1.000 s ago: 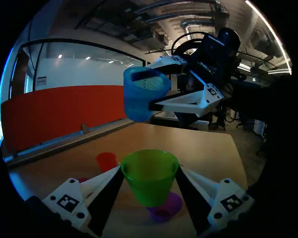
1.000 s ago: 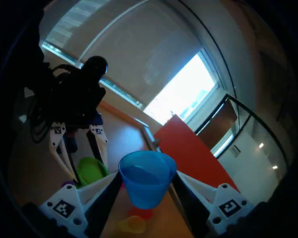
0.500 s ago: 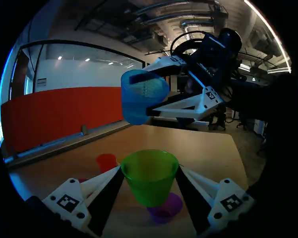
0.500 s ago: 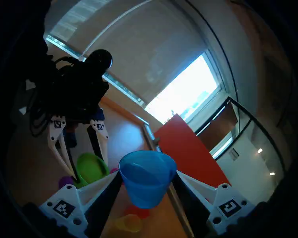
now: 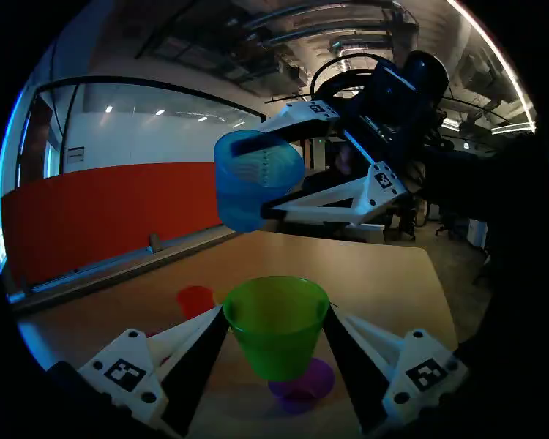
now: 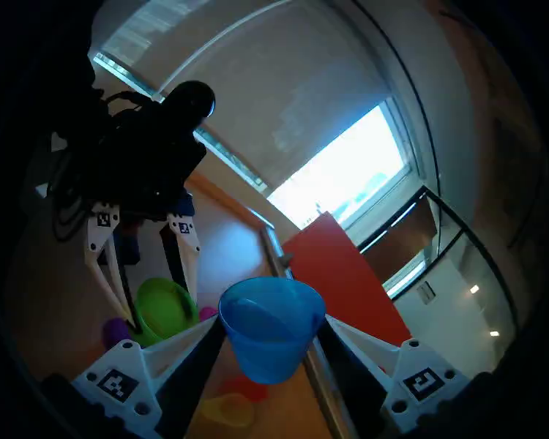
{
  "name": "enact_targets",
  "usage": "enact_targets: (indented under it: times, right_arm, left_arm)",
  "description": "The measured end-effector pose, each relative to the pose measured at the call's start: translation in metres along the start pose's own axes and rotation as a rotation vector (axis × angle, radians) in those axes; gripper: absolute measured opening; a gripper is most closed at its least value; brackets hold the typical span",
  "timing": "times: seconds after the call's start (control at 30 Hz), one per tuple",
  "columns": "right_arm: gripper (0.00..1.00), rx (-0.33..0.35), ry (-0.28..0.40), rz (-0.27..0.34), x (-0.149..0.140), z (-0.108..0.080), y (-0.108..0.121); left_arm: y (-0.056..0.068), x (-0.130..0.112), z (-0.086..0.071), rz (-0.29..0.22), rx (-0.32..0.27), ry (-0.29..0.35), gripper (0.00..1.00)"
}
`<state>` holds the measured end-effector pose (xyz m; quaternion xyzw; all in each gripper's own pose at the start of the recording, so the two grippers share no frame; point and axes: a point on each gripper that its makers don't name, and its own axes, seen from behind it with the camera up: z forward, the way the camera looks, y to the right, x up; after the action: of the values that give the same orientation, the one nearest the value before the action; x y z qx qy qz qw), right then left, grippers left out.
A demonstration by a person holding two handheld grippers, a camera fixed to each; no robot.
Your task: Pour water
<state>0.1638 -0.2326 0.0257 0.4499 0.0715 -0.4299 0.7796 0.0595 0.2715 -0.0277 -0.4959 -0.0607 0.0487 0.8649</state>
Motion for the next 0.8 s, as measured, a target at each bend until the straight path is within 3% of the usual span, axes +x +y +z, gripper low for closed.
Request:
enact_targets:
  times: [0.8]
  right_arm:
    - [0.90,-0.017,-0.019,-0.096,0.0012,0.0056,0.0029]
  left_arm:
    - [0.0034,0.0020,0.0000,0.006,-0.007,0.002,0.87]
